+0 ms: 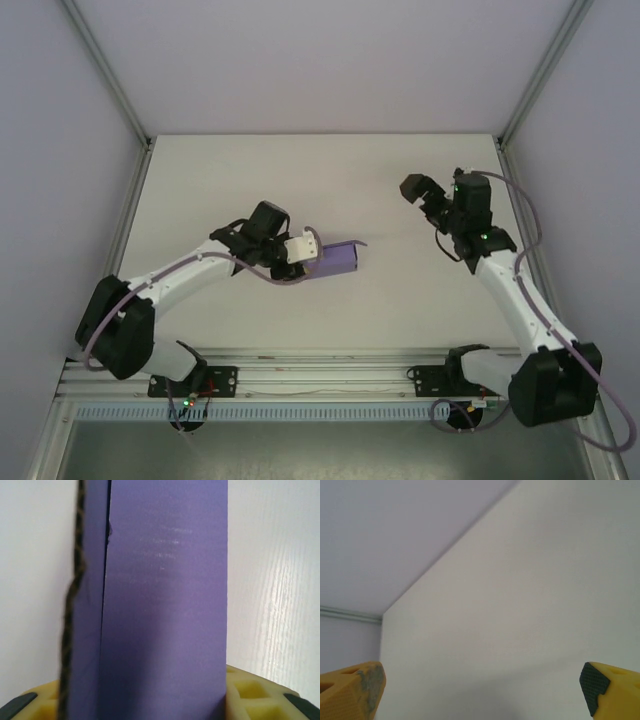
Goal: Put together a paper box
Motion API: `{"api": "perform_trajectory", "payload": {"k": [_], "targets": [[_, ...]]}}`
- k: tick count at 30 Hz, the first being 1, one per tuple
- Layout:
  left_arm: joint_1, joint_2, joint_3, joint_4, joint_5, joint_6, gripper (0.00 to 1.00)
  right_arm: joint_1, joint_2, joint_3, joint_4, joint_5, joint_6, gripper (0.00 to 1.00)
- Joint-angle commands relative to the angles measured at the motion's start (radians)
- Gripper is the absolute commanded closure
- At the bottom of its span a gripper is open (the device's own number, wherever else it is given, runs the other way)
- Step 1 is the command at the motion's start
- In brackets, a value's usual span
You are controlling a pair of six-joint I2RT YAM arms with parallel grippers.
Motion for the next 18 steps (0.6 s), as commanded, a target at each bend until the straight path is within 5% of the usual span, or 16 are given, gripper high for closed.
{"api": "perform_trajectory", "payload": {"k": [1, 6, 10, 18], "targets": [[0.005, 0.028, 0.059, -0.095, 0.079, -0.003, 0.56, 0.003, -0.034, -0.043, 0.136, -0.028, -0.409, 0.0], [0.008, 0.092, 0.081, -0.135, 0.115, 0.018, 0.56, 0.045, -0.036, 0.021, -0.148, -0.425, -0.881, 0.0], [0.009, 0.147, 0.134, -0.162, 0.117, 0.001, 0.56, 0.138, -0.014, 0.058, -0.363, -0.43, -1.102, 0.01], [0.007, 0.23, 0.227, -0.24, 0.095, 0.012, 0.56, 0.25, 0.15, 0.145, -0.46, -0.253, -1.126, 0.25]]}}
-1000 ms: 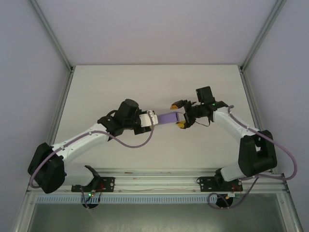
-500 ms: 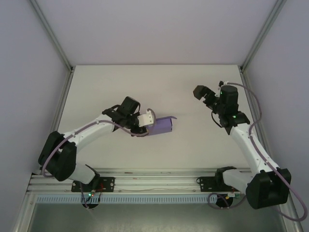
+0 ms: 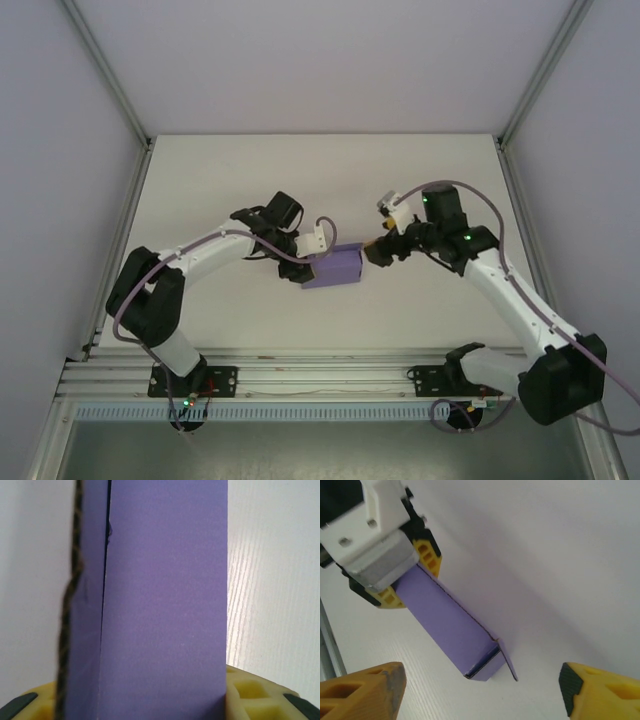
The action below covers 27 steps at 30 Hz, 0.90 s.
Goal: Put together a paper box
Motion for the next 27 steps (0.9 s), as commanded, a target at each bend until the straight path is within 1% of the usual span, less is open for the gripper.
{"api": "perform_trajectory", "payload": {"k": [1, 2, 4, 5, 8, 10, 13, 14, 16, 20, 21, 23, 27], "targets": [[0.004, 0.021, 0.031, -0.062, 0.021, 0.013, 0.56, 0.024, 0.065, 0.052, -0.077, 0.092, -0.063, 0.29], [0.004, 0.025, 0.036, -0.062, 0.024, 0.012, 0.56, 0.031, 0.087, 0.065, -0.085, 0.108, -0.063, 0.32], [0.004, 0.032, 0.036, -0.061, 0.028, 0.018, 0.56, 0.039, 0.12, 0.089, -0.09, 0.143, -0.056, 0.42], [0.003, 0.037, 0.039, -0.063, 0.028, 0.018, 0.56, 0.043, 0.136, 0.099, -0.095, 0.151, -0.056, 0.44], [0.002, 0.053, 0.051, -0.073, 0.03, 0.019, 0.56, 0.049, 0.169, 0.114, -0.084, 0.171, -0.056, 0.45], [0.002, 0.06, 0.056, -0.077, 0.026, 0.019, 0.56, 0.052, 0.196, 0.125, -0.093, 0.178, -0.065, 0.47], [0.002, 0.063, 0.057, -0.078, 0.017, 0.016, 0.56, 0.053, 0.24, 0.155, -0.128, 0.173, -0.072, 0.61], [0.002, 0.062, 0.055, -0.078, 0.012, 0.016, 0.56, 0.055, 0.251, 0.163, -0.145, 0.17, -0.078, 0.67], [0.002, 0.059, 0.056, -0.076, 0.013, 0.012, 0.56, 0.06, 0.265, 0.174, -0.161, 0.165, -0.084, 0.75], [0.001, 0.052, 0.051, -0.052, 0.016, 0.003, 0.56, 0.073, 0.267, 0.173, -0.142, 0.162, -0.033, 0.96], [0.0, 0.052, 0.053, -0.048, 0.014, -0.001, 0.56, 0.078, 0.264, 0.171, -0.14, 0.151, -0.016, 0.98], [0.001, 0.058, 0.059, -0.043, 0.004, -0.016, 0.56, 0.093, 0.251, 0.167, -0.123, 0.159, 0.053, 1.0], [-0.001, 0.071, 0.074, -0.054, -0.009, -0.026, 0.56, 0.142, 0.206, 0.119, -0.025, 0.198, 0.237, 1.0]]}}
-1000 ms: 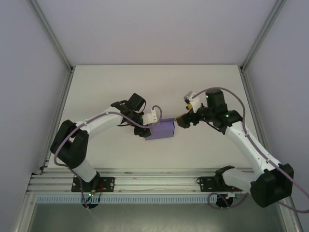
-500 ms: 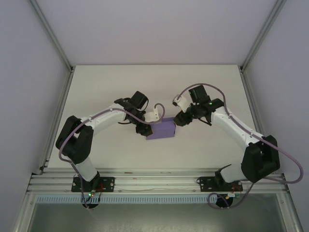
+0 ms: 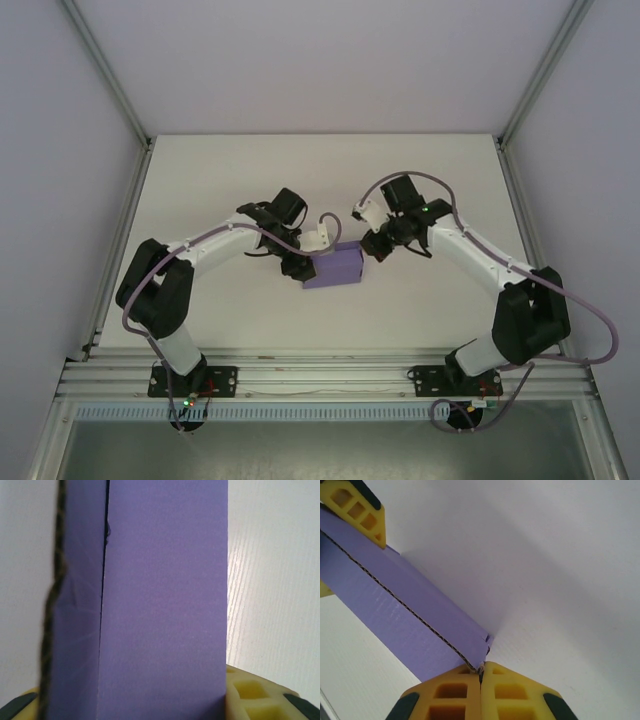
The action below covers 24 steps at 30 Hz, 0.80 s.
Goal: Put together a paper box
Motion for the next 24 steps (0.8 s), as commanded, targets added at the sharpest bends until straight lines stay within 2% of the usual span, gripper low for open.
{"api": "perform_trajectory", "payload": {"k": [1, 5, 11, 15, 20, 24], "targets": [[-0.003, 0.026, 0.035, -0.013, -0.011, -0.013, 0.56, 0.054, -0.059, -0.031, 0.1, 0.022, 0.223, 1.0], [-0.006, 0.027, 0.033, -0.008, -0.029, -0.02, 0.56, 0.066, -0.059, -0.024, 0.118, 0.034, 0.451, 1.0], [-0.009, 0.019, 0.032, -0.002, -0.044, -0.019, 0.56, 0.072, -0.032, 0.004, 0.058, 0.057, 0.59, 1.0], [-0.009, 0.022, 0.028, 0.012, -0.043, -0.027, 0.55, 0.076, -0.037, -0.03, 0.089, 0.129, 0.646, 1.0], [-0.01, 0.019, 0.011, 0.04, -0.043, -0.045, 0.55, 0.082, -0.086, -0.177, 0.28, 0.13, 0.718, 1.0], [-0.009, 0.012, 0.003, 0.049, -0.035, -0.044, 0.55, 0.135, -0.099, -0.266, 0.307, 0.302, 0.598, 1.0]]}}
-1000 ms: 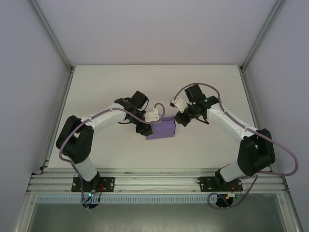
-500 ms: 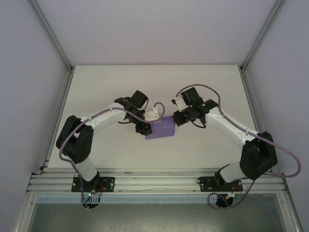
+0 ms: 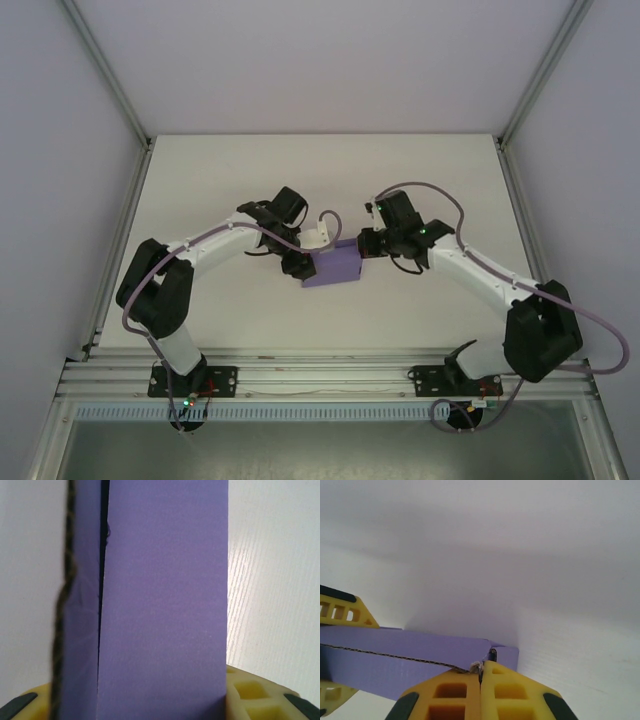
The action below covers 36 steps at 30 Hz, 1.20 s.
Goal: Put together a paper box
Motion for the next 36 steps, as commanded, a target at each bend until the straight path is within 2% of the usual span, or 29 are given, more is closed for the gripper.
{"api": "perform_trajectory", "payload": {"k": [1, 9, 12, 13, 14, 20, 22, 23, 25, 28, 33, 36], "targets": [[-0.007, 0.01, -0.008, 0.05, -0.01, -0.005, 0.55, 0.047, 0.017, -0.081, 0.018, 0.129, -0.058, 1.0], [-0.007, -0.003, -0.016, 0.082, -0.004, -0.049, 0.45, 0.132, -0.092, -0.223, 0.199, 0.228, -0.086, 1.0], [-0.008, -0.027, -0.024, 0.101, 0.001, -0.071, 0.28, 0.139, -0.13, -0.236, 0.223, 0.243, -0.061, 1.0], [-0.007, -0.039, -0.028, 0.11, 0.003, -0.081, 0.11, 0.144, -0.138, -0.237, 0.219, 0.251, -0.055, 1.0], [-0.007, -0.054, -0.034, 0.123, 0.003, -0.094, 0.01, 0.15, -0.142, -0.233, 0.211, 0.261, -0.053, 1.0], [-0.009, -0.194, -0.112, 0.227, -0.05, -0.231, 0.0, 0.185, -0.129, -0.231, 0.19, 0.352, -0.003, 1.0], [-0.015, -0.252, -0.155, 0.256, -0.072, -0.283, 0.0, 0.21, -0.113, -0.236, 0.196, 0.425, 0.026, 1.0], [-0.019, -0.282, -0.182, 0.28, -0.098, -0.316, 0.0, 0.225, -0.108, -0.238, 0.201, 0.453, 0.032, 1.0], [-0.028, -0.344, -0.232, 0.324, -0.22, -0.424, 0.0, 0.247, -0.098, -0.232, 0.201, 0.496, 0.059, 1.0], [-0.028, -0.404, -0.275, 0.317, -0.345, -0.556, 0.01, 0.263, -0.089, -0.213, 0.182, 0.499, 0.082, 1.0], [-0.029, -0.429, -0.326, 0.265, -0.324, -0.57, 0.28, 0.267, -0.077, -0.204, 0.178, 0.466, 0.084, 1.0], [-0.027, -0.409, -0.331, 0.272, -0.366, -0.567, 0.42, 0.267, -0.075, -0.195, 0.161, 0.464, 0.079, 1.0]]}}
